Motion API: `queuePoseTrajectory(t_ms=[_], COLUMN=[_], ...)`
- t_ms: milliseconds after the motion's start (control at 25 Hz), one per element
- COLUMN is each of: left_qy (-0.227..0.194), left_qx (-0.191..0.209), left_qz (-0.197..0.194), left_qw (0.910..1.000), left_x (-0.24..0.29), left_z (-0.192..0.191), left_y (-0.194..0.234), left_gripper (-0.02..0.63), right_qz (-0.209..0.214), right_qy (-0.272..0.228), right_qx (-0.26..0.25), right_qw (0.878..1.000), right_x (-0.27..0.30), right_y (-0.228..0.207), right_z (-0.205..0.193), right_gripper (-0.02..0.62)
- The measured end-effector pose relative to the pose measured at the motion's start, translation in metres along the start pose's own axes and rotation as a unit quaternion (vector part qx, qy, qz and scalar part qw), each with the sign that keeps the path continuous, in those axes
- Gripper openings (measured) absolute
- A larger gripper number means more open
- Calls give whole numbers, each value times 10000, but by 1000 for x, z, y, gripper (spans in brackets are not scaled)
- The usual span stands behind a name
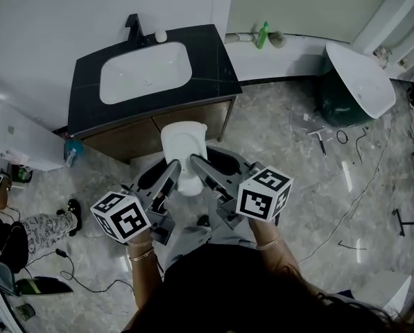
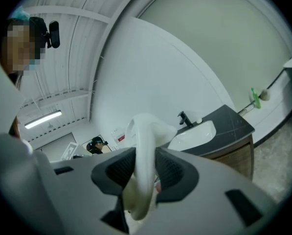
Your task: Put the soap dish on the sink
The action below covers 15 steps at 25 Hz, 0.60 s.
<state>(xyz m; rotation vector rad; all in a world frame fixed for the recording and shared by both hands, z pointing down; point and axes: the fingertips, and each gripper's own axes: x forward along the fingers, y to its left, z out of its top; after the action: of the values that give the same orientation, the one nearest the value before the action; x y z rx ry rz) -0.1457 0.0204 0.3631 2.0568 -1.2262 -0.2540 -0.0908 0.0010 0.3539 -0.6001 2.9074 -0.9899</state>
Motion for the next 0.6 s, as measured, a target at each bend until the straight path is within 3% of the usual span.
queuePoseTrajectory(t_ms=[600], left_qy=[229], left_qx=[-95], left_qz=[67], left_qw=[9997], left_x=[193], left_z=[108], left_y=[102], left_gripper=[110], right_qz=[-152], right_qy=[289], right_qx=[140], right_qw=[9994], right_x=[110], right_y=[-183], right_z=[117], right_gripper=[133])
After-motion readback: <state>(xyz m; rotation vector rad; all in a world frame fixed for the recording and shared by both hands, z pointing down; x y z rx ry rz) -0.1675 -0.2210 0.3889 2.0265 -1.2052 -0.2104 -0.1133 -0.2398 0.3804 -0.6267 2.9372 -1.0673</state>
